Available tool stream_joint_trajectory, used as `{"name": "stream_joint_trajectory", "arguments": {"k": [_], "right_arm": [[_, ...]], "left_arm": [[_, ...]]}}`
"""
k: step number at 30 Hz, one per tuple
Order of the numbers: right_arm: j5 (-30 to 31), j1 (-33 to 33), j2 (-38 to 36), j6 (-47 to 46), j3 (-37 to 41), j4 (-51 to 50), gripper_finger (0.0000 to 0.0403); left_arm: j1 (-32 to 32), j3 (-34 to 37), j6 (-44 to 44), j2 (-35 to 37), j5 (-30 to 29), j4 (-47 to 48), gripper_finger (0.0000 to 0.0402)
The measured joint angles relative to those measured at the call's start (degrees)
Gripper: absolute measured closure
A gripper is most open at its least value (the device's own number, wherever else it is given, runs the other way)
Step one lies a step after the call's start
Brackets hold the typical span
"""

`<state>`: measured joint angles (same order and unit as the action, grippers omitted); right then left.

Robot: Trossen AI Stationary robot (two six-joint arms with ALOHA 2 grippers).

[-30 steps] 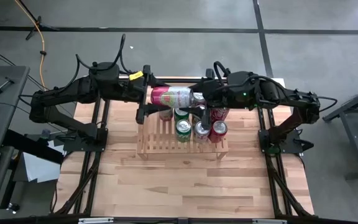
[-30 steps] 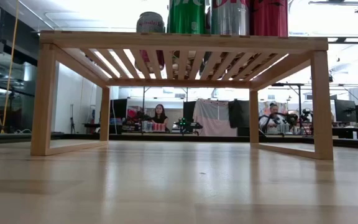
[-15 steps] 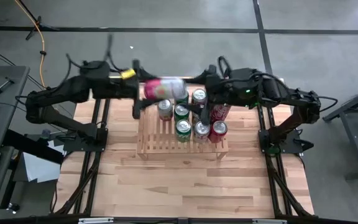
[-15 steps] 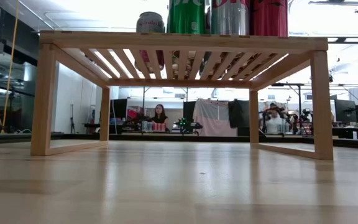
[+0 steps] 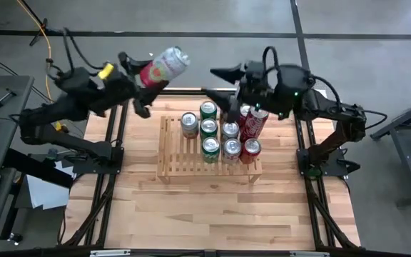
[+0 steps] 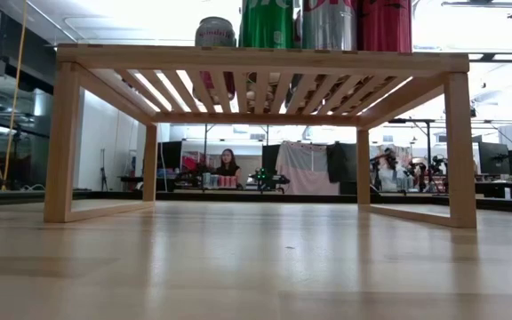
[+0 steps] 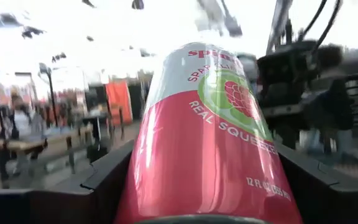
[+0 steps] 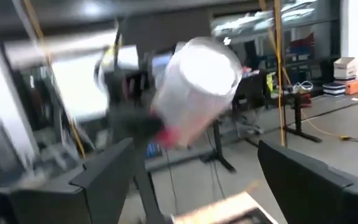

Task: Place canned beverage on shelf
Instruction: Put the white pink soda can on the shelf

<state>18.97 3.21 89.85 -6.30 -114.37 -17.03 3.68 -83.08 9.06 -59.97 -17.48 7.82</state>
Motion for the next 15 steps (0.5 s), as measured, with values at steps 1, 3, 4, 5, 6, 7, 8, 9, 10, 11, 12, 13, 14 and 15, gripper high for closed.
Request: {"name": "stream_joint_trajectory", "arguments": {"k": [1, 3, 4, 5, 6, 7, 8, 9, 10, 11, 12, 13, 14, 15], "right_arm": [[0.1, -0.5, 0.1, -1.8, 0.0, 1.7, 0.0078], [0.1, -1.6, 0.5, -5.5, 0.0, 5.0, 0.0077], [0.0, -2.2, 0.7, -7.4, 0.0, 6.4, 0.0077], [0.0, -2.6, 0.8, -9.3, 0.0, 7.0, 0.0077], [-0.1, -3.1, 1.1, -11.0, 0.0, 7.6, 0.0077], [-0.5, -3.6, 1.5, -12.4, 0.0, 8.5, 0.0077], [-1.0, -4.0, 1.6, -13.5, 0.0, 8.4, 0.0077], [-1.3, -4.3, 1.8, -14.5, 0.0, 8.2, 0.0077], [-1.7, -4.6, 2.2, -15.2, 0.0, 8.5, 0.0077], [-2.0, -4.8, 2.4, -16.0, 0.0, 8.4, 0.0077], [-2.0, -4.9, 2.8, -16.9, 0.0, 8.2, 0.0077], [-2.0, -4.9, 3.2, -17.4, 0.0, 8.6, 0.0077], [-2.2, -5.0, 3.5, -17.9, 0.0, 8.4, 0.0076], [-2.5, -5.1, 3.8, -18.3, 0.1, 8.7, 0.0076]], "left_arm": [[0.0, 1.9, -0.2, -0.1, 0.0, -4.3, 0.0121], [0.0, 6.6, -1.3, -0.9, -0.1, -13.5, 0.0121], [0.0, 8.9, -2.0, -1.5, -0.3, -19.1, 0.0121], [-0.1, 11.0, -2.6, -2.4, -0.9, -24.6, 0.0121], [-0.1, 12.9, -3.0, -3.4, -1.9, -29.9, 0.0121], [-0.3, 14.3, -3.2, -4.5, -2.8, -35.0, 0.0121], [-0.6, 15.4, -3.4, -5.6, -3.7, -38.9, 0.0121], [-1.0, 16.0, -3.4, -6.9, -4.9, -42.5, 0.0121], [-1.4, 16.1, -3.0, -8.2, -5.6, -45.2, 0.0121], [-1.8, 16.1, -2.8, -9.5, -5.8, -47.4, 0.0121], [-2.2, 16.1, -2.2, -10.5, -5.8, -49.0, 0.0121], [-2.6, 15.6, -1.4, -11.5, -5.7, -49.8, 0.0121], [-3.0, 15.0, -0.9, -12.3, -5.6, -49.9, 0.0121], [-3.3, 14.5, -0.5, -13.0, -5.8, -49.8, 0.0121]]}}
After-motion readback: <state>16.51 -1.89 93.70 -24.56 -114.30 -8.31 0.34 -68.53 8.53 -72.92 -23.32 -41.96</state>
